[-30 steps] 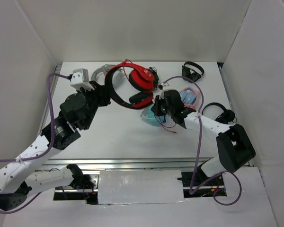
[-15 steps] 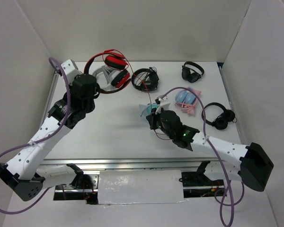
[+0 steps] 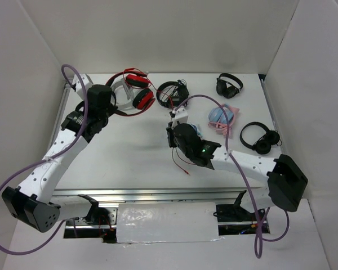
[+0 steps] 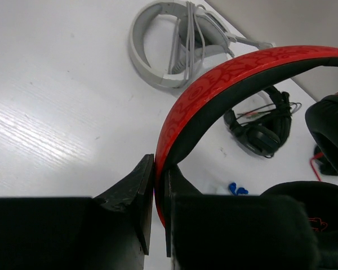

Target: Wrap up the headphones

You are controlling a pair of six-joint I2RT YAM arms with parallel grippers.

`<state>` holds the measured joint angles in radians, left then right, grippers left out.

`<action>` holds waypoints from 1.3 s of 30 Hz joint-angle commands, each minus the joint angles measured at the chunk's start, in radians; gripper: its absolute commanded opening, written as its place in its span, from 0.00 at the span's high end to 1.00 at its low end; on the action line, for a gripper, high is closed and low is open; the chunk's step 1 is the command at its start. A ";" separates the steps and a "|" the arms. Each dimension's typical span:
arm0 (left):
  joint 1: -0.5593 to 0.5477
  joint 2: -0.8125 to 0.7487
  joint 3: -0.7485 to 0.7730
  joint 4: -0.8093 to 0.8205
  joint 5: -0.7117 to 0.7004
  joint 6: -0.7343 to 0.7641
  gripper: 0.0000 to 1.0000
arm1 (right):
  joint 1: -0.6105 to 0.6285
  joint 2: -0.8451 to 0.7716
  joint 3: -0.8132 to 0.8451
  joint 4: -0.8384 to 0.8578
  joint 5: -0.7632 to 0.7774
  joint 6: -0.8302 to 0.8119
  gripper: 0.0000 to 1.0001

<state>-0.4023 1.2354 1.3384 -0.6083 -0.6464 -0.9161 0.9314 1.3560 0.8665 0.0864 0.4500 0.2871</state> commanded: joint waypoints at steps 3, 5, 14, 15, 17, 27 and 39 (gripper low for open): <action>0.095 -0.096 0.007 0.166 0.277 -0.006 1.00 | -0.054 0.084 0.063 0.015 -0.117 0.000 1.00; 0.103 -0.102 0.015 0.156 0.265 -0.015 1.00 | -0.040 0.097 0.057 0.026 -0.129 -0.006 1.00; 0.192 -0.004 0.088 0.139 0.313 0.008 1.00 | 0.104 0.103 0.019 0.018 -0.186 -0.029 1.00; 0.201 0.007 0.084 0.142 0.300 0.003 1.00 | 0.119 0.101 0.020 0.006 -0.168 -0.029 1.00; 0.206 0.015 0.074 0.143 0.260 -0.009 1.00 | 0.153 0.089 0.026 -0.014 -0.127 -0.040 1.00; 0.237 0.094 0.125 0.084 0.175 -0.043 1.00 | 0.233 0.017 0.026 -0.030 -0.266 -0.095 1.00; 0.247 0.086 0.071 0.145 0.370 -0.023 1.00 | 0.189 0.193 0.140 -0.019 -0.266 -0.108 1.00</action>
<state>-0.1730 1.3655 1.4055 -0.6224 -0.3996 -0.9180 1.1446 1.5089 0.9451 0.0582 0.1822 0.1883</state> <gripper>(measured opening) 0.205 0.022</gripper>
